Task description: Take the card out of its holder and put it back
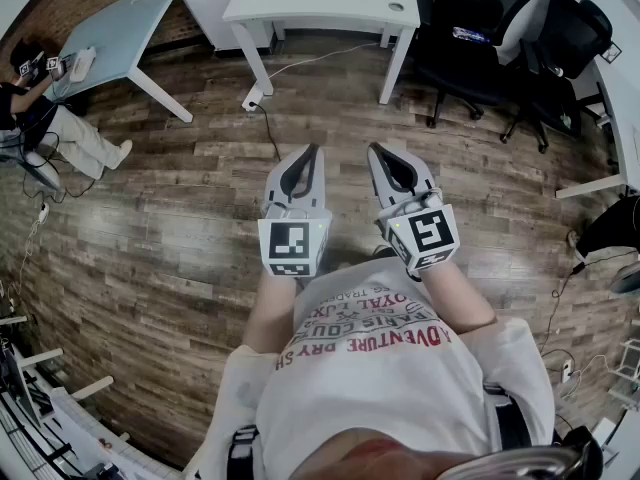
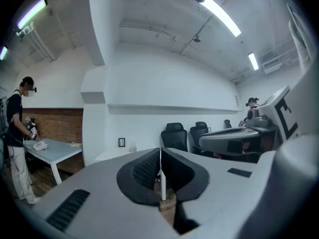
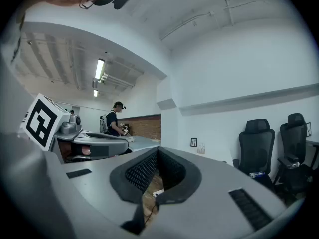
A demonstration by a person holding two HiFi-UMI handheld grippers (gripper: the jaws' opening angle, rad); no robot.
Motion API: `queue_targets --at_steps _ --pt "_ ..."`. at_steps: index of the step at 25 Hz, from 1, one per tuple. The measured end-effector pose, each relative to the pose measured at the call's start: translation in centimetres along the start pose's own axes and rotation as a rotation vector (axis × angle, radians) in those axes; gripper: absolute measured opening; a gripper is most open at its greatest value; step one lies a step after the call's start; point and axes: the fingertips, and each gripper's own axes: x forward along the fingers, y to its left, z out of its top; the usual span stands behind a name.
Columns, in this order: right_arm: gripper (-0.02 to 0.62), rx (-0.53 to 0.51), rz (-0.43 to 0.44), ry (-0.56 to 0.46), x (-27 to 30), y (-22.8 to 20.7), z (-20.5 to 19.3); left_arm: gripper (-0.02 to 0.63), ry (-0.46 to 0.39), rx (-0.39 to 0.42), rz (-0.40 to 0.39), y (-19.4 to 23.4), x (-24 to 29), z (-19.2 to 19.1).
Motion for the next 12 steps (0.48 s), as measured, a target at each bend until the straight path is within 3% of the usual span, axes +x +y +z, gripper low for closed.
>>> queue_targets --at_steps 8,12 --pt "0.02 -0.011 0.004 0.023 0.0 -0.2 -0.8 0.029 -0.008 -0.022 0.005 0.0 0.5 -0.3" --pt "0.02 0.045 0.016 0.013 0.7 -1.2 -1.5 0.029 0.013 -0.026 0.004 -0.3 1.6 -1.1"
